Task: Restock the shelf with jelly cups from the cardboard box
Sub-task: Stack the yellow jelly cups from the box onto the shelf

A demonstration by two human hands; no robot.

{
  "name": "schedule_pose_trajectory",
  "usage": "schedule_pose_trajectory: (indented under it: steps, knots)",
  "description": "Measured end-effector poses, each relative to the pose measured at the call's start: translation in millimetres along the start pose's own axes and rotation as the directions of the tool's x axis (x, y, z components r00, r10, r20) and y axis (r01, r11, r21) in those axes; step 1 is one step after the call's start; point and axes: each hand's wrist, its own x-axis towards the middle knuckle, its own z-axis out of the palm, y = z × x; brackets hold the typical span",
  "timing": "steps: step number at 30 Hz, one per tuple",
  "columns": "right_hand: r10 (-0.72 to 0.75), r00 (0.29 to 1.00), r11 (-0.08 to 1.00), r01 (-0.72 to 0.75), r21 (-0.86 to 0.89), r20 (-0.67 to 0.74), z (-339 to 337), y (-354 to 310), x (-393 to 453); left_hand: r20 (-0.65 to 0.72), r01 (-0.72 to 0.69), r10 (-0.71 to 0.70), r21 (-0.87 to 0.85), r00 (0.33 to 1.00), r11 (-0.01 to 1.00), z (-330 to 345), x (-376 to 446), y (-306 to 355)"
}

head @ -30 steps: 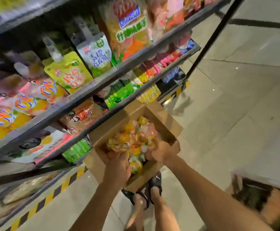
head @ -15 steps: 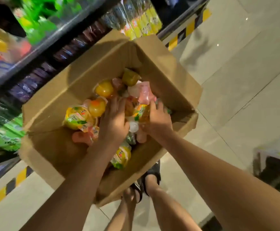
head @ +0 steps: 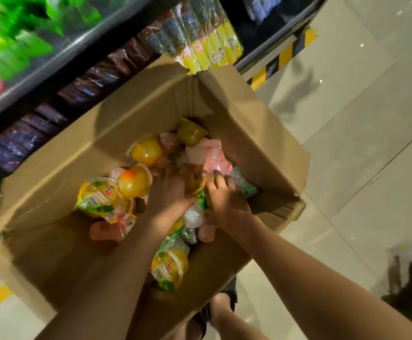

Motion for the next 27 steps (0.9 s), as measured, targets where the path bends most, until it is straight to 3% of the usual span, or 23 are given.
schedule_pose_trajectory:
  steps: [6,9,17,27]
  knots:
    - [-0.049,0.998,0.995,0.047,0.085,0.027,-22.7,-0.3,-4.4,-0.084,0.046,-0.086,-0.394,0.993,0.918,-13.5,-11.6,-9.6]
    - [-0.126,0.986,0.961,0.095,0.26,0.105,-58.9,4.6,-16.9,-0.101,0.065,-0.133,-0.504,0.986,0.861,-36.8,-26.6,-12.0]
    - [-0.089,0.996,0.916,0.069,0.395,0.032,-209.9,-12.0,-52.5,-0.168,0.088,-0.216,-0.559,0.962,0.825,-164.4,-88.8,13.8]
    - [-0.131,0.986,0.83,0.163,0.534,-0.098,-404.9,-40.6,-172.8,-0.236,-0.06,-0.103,-0.596,0.966,0.801,-345.5,-190.9,78.6]
